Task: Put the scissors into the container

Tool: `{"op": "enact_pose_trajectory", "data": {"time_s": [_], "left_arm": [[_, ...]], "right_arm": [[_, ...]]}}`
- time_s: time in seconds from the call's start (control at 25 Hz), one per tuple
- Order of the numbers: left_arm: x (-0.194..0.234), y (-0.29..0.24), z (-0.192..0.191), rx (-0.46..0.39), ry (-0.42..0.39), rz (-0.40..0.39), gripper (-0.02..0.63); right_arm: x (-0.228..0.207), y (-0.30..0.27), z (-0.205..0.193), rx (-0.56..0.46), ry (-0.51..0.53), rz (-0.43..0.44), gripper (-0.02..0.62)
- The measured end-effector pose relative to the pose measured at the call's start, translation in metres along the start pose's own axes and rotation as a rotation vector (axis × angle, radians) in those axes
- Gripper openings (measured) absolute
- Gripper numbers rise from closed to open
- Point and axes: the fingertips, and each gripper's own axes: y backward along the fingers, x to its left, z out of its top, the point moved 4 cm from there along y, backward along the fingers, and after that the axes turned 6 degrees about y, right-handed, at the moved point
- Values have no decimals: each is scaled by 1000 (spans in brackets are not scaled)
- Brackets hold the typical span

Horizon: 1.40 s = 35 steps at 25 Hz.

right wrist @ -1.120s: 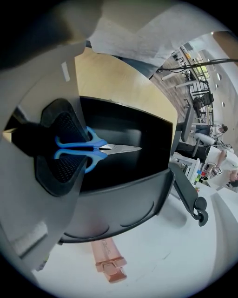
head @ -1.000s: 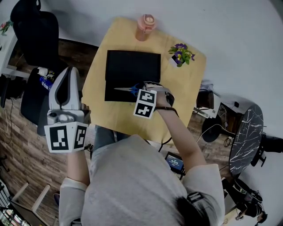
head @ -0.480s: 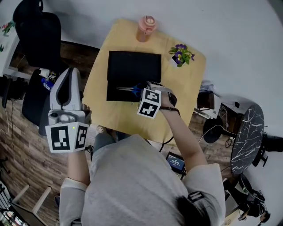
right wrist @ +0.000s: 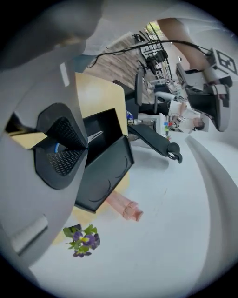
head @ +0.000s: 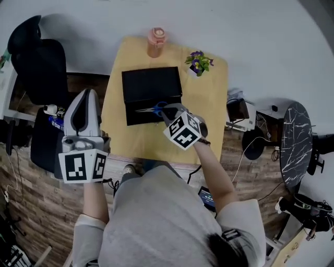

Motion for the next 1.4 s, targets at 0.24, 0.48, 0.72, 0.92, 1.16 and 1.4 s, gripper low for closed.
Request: {"op": "enact_pose_trajectory", "data": {"time_s": [0.24,0.48,0.72,0.92,1.16,1.4], "left_arm": [[-13,10,8,-3,2,-122,59],[-22,26,17,-7,8,-213,60],[-24,47,28,-19,4,-278,60],[-22,65,34,-26,4,-308,60],[-20,84,41,-39,14,-332,60],[-15,97,46,-55,29,-336,60]], "right_arm": [[6,49,22,-189,-226,-240,3],[19,102,47,-354,-364,-391,3],[38,147,64,-488,-433,-492,5],[55,182,80,-566,-432,-582,5],[75,215,93,-632,-425,-672,5],[91,242,100,-683,-434,-753,5]]}}
